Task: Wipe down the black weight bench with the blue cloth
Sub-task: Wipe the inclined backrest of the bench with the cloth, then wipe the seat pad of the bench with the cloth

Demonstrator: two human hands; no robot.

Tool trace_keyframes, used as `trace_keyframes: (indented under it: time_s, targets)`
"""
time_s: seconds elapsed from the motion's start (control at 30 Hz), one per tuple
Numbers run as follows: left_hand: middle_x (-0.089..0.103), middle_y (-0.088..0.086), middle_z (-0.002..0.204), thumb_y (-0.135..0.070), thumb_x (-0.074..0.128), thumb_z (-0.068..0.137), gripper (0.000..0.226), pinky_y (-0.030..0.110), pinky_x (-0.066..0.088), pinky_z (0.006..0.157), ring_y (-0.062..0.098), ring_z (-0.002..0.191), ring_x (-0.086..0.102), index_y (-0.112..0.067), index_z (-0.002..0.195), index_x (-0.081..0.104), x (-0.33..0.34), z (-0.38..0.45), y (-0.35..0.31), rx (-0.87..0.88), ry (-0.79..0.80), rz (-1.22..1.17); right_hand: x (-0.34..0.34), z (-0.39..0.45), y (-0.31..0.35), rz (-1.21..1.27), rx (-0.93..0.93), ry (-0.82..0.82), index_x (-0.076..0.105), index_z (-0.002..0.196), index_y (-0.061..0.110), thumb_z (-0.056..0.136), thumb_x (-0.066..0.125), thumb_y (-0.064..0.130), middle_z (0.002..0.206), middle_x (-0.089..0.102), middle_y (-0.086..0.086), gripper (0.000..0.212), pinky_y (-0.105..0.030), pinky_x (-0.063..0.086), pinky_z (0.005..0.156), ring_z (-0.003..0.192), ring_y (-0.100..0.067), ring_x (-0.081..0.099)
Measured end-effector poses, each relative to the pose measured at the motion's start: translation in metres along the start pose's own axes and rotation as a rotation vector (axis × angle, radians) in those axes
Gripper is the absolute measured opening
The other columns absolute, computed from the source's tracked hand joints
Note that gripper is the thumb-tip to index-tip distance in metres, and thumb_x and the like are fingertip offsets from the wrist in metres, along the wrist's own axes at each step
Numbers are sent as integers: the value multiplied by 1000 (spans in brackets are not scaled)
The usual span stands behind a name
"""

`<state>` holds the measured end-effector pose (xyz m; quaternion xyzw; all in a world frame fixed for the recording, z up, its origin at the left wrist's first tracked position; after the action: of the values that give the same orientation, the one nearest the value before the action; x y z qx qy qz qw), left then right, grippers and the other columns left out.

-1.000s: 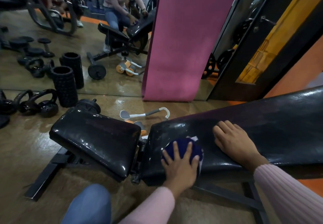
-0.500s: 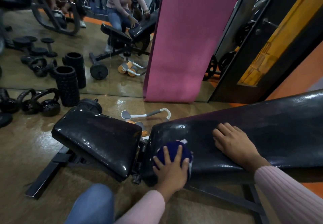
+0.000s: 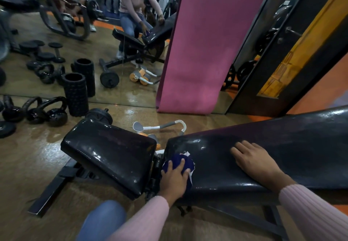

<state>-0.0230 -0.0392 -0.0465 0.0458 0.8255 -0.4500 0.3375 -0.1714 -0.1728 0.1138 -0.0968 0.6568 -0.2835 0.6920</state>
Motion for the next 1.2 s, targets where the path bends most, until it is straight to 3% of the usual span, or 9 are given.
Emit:
trace_keyframes:
  time_s: [0.07, 0.13, 0.23, 0.37, 0.47, 0.67, 0.93, 1.07, 1.2]
  targets:
    - [19, 6, 159, -50, 32, 98, 52, 48, 29, 114, 37, 143, 24, -37, 148, 26, -4, -1, -2, 43, -49, 40, 0, 11, 14, 126, 79, 129, 58, 94, 16, 80, 63, 20, 88, 59, -4, 15, -37, 49, 56, 79, -25, 61]
    - [34, 9, 151, -48, 38, 97, 52, 43, 33, 110, 32, 136, 36, -31, 146, 35, -12, 6, -9, 92, -54, 82, -3, 31, 43, 332, 156, 197, 59, 108, 16, 87, 55, 19, 105, 60, -5, 22, -40, 52, 74, 98, -27, 60]
    - [48, 10, 136, -43, 50, 90, 49, 42, 41, 102, 33, 123, 48, -24, 136, 48, -18, 17, -9, 90, 14, 76, 8, 60, 106, 545, 72, 299, 49, 134, 22, 87, 53, 17, 137, 49, 1, 47, -36, 42, 104, 126, -19, 46]
    - [52, 11, 134, -26, 45, 87, 48, 44, 36, 110, 34, 128, 45, -22, 135, 46, -20, 22, 18, 87, 185, -48, 41, 79, 155, 722, 112, 457, 36, 142, 25, 84, 50, 16, 146, 44, -1, 60, -36, 38, 109, 129, -23, 47]
    - [43, 8, 144, -30, 42, 90, 56, 42, 30, 114, 30, 135, 38, -35, 144, 30, -27, 20, 39, 101, 315, -120, 54, 83, 169, 615, 108, 566, 21, 150, 21, 88, 39, 26, 155, 31, -8, 65, -40, 32, 112, 138, -29, 37]
    - [69, 5, 111, -11, 49, 92, 30, 29, 49, 92, 19, 99, 62, -18, 116, 66, -50, 27, 54, 196, 184, -140, 64, 102, 193, 299, 79, 626, 8, 152, 14, 84, 51, 50, 142, 43, -15, 88, -46, 41, 102, 128, -34, 42]
    - [72, 12, 96, -11, 50, 85, 21, 34, 53, 79, 27, 88, 66, -9, 86, 71, -70, 43, 65, 276, 6, 68, 81, 127, 202, 270, 155, 574, 54, 124, 12, 92, 52, 24, 127, 58, -10, 34, -40, 49, 92, 115, -27, 56]
    - [67, 17, 107, -19, 48, 87, 27, 39, 52, 83, 35, 97, 64, -9, 101, 68, -88, 60, 56, 274, 41, 210, 77, 145, 192, 330, 262, 525, 59, 118, 15, 94, 47, 17, 116, 65, -10, 27, -40, 52, 85, 105, -31, 62]
    - [57, 6, 127, -28, 46, 93, 33, 44, 46, 94, 30, 116, 53, -21, 124, 58, -120, 67, 59, 311, -74, 347, 82, 160, 189, 734, 621, 400, 60, 116, 16, 96, 46, 29, 112, 67, -13, 28, -36, 49, 86, 104, -33, 62]
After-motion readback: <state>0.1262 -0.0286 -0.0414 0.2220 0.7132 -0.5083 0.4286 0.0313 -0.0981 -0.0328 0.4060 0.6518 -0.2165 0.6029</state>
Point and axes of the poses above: each hand's wrist, its own z-axis towards the middle knuckle, its own x-axis out of the palm, y = z × x, the point moved 5 cm from there along z, towards the middle knuckle
